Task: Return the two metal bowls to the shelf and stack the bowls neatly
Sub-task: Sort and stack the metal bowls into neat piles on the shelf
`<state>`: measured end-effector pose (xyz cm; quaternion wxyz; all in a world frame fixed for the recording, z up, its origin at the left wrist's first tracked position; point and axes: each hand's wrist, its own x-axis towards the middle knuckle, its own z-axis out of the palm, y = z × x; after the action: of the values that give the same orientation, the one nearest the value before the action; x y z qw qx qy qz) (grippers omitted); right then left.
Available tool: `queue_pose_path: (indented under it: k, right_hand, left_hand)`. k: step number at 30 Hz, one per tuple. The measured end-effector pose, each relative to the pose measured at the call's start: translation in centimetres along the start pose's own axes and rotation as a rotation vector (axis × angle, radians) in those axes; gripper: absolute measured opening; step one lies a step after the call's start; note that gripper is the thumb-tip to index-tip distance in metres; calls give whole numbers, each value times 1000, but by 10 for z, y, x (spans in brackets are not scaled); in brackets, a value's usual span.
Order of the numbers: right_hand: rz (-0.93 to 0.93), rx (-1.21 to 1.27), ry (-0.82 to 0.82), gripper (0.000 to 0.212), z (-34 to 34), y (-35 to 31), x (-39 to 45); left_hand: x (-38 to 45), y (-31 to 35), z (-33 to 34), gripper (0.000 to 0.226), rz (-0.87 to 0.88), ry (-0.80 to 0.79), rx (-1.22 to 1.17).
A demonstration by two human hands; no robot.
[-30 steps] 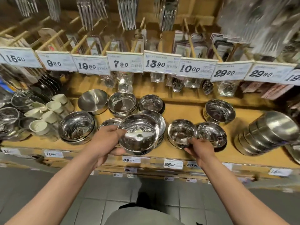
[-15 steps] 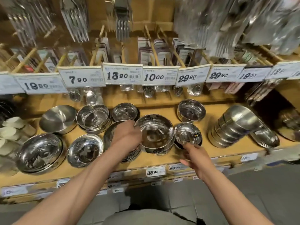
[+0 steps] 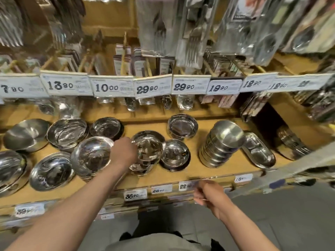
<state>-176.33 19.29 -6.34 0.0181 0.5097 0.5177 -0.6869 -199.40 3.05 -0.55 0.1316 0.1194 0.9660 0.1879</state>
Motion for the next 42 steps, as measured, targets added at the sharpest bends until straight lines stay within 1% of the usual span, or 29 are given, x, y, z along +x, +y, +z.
queue_pose_path:
  k: [1, 4, 7, 9, 11, 13, 18, 22, 27, 29, 30, 31, 32, 33, 34, 35, 36, 38, 39, 40, 42]
  right_hand:
    - [6, -17, -21, 20, -5, -1, 2]
    - [27, -50, -42, 16, -20, -3, 10]
    - [56, -64, -38, 13, -33, -5, 22]
    - [67, -72, -61, 16, -39, -7, 27]
    - [74, -72, -102, 17, -44, -10, 27]
    - [82, -63, -141, 12, -49, -12, 26]
    - [64, -34, -172, 8, -58, -15, 27]
    - [55, -33, -150, 9, -69, -15, 29]
    - [92, -2, -101, 12, -86, -14, 28]
    - [102, 44, -79, 13, -97, -17, 27]
    - [93, 78, -67, 15, -104, -20, 28]
    - [67, 127, -52, 17, -112, -25, 29]
    - [25, 190, -28, 18, -119, -32, 31]
    - [-28, 258, 3, 17, -126, -41, 32]
    - [-84, 303, 33, 16, -133, -51, 34]
    - [-139, 310, 53, 16, -138, -62, 37]
    - [-188, 287, 61, 21, -141, -71, 41]
    - [-267, 197, 27, 38, -144, -85, 49]
    - [-297, 139, -10, 41, -143, -89, 51]
    - [-314, 89, -65, 37, -142, -92, 51]
    - [-310, 45, -174, 21, -138, -92, 49]
  left_hand:
    - [-1, 1, 1, 23, -14, 2, 0]
    - [-6, 1, 4, 8, -46, 23, -36]
    - [-14, -3, 6, 19, -110, 94, -42]
    - [-20, -4, 7, 24, -163, 132, -52]
    - [-24, -6, 10, 24, -224, 135, -71]
    - [-27, -6, 13, 25, -278, 133, -71]
    - [-32, -6, 20, 36, -286, 198, -104]
    - [-36, -7, 22, 37, -277, 228, -100]
    - [-45, -8, 23, 43, -196, 273, -81]
    - [-53, -3, 16, 42, -195, 295, 24]
    - [-57, 2, 12, 39, -174, 346, 111]
    - [-62, 8, 9, 36, -110, 422, 192]
    - [-68, 19, 7, 32, 3, 495, 226]
    - [-76, 35, 7, 27, 132, 517, 198]
    - [-82, 53, 11, 23, 243, 481, 106]
    - [-87, 72, 19, 19, 311, 382, -54]
    - [-88, 90, 30, 16, 313, 234, -265]
    - [-85, 123, 54, 15, 165, -122, -696]
    - [-81, 137, 65, 16, 86, -252, -831]
    - [-77, 147, 76, 17, 48, -331, -901]
    - [-69, 162, 94, 21, 29, -459, -1004]
